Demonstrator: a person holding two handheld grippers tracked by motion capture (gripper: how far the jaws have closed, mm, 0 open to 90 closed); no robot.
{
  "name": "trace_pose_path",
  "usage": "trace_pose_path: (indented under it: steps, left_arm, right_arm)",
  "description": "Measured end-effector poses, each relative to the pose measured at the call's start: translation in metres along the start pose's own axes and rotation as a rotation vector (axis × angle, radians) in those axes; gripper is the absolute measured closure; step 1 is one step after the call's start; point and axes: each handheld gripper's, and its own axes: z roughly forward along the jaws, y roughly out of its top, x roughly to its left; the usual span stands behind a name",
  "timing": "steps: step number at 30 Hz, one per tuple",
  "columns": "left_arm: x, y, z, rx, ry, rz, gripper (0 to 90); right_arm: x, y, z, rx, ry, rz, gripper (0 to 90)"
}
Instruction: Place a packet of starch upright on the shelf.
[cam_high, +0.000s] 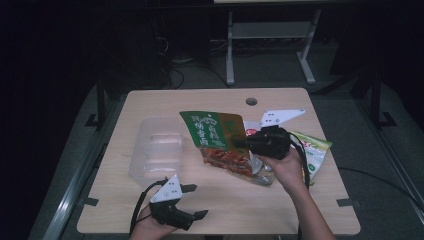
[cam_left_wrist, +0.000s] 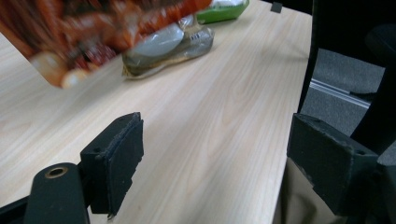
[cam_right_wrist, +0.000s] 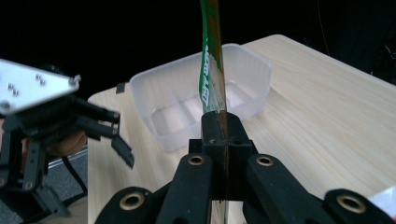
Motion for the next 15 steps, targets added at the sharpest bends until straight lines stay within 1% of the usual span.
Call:
trace_pose_path:
  steps: [2, 3, 7, 9, 10, 11, 13, 15]
  left_arm:
    - [0.0, -0.001, -0.002, 0.007, 0.002, 0.006, 18.1]
    - [0.0, -0.001, -0.001, 0.002, 0.002, 0.006, 18.1]
    - [0.0, 0.0, -0.002, 0.003, 0.0, 0.027, 18.2]
    - [0.001, -0.002, 0.0, -0.003, -0.002, 0.02, 18.2]
    - [0.001, -0.003, 0.001, -0.008, -0.003, 0.009, 18.2]
    - [0.002, -0.003, 0.001, 0.003, -0.002, 0.014, 18.2]
    - [0.001, -0.004, 0.003, -0.002, -0.005, 0.005, 18.2]
    - [0.001, -0.004, 0.004, 0.001, -0.006, 0.006, 18.2]
  right_arm:
    - [-0.001, 0.007, 0.003, -0.005, 0.002, 0.001, 89.5]
    - [-0.001, 0.009, 0.004, -0.007, 0.003, 0.001, 89.5]
    - [-0.002, 0.022, 0.011, -0.015, 0.004, 0.0, 89.5]
    - [-0.002, 0.027, 0.016, -0.018, 0.01, -0.001, 89.6]
    - [-0.003, 0.031, 0.019, -0.016, 0.013, -0.001, 89.5]
    - [-0.003, 0.034, 0.021, -0.015, 0.014, -0.002, 89.5]
    - [-0.004, 0.041, 0.029, -0.011, 0.023, -0.005, 89.5]
    - [-0.004, 0.047, 0.036, -0.012, 0.033, -0.009, 89.5]
